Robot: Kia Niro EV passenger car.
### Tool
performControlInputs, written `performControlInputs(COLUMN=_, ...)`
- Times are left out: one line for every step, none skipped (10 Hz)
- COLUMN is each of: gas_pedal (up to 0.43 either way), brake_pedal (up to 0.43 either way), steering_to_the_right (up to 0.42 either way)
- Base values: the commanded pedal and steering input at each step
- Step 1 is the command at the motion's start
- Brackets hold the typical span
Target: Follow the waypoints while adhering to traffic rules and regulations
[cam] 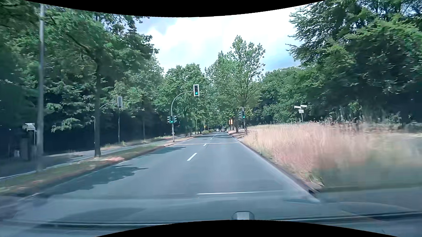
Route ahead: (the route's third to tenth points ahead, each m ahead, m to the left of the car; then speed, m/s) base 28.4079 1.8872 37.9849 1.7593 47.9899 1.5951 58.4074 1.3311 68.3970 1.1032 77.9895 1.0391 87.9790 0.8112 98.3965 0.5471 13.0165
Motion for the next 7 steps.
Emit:
performControlInputs(gas_pedal=0.189, brake_pedal=0.018, steering_to_the_right=-0.002)
performControlInputs(gas_pedal=0.189, brake_pedal=0.018, steering_to_the_right=-0.002)
performControlInputs(gas_pedal=0.189, brake_pedal=0.018, steering_to_the_right=-0.002)
performControlInputs(gas_pedal=0.189, brake_pedal=0.018, steering_to_the_right=-0.002)
performControlInputs(gas_pedal=0.189, brake_pedal=0.018, steering_to_the_right=-0.002)
performControlInputs(gas_pedal=0.189, brake_pedal=0.018, steering_to_the_right=-0.002)
performControlInputs(gas_pedal=0.189, brake_pedal=0.018, steering_to_the_right=-0.002)
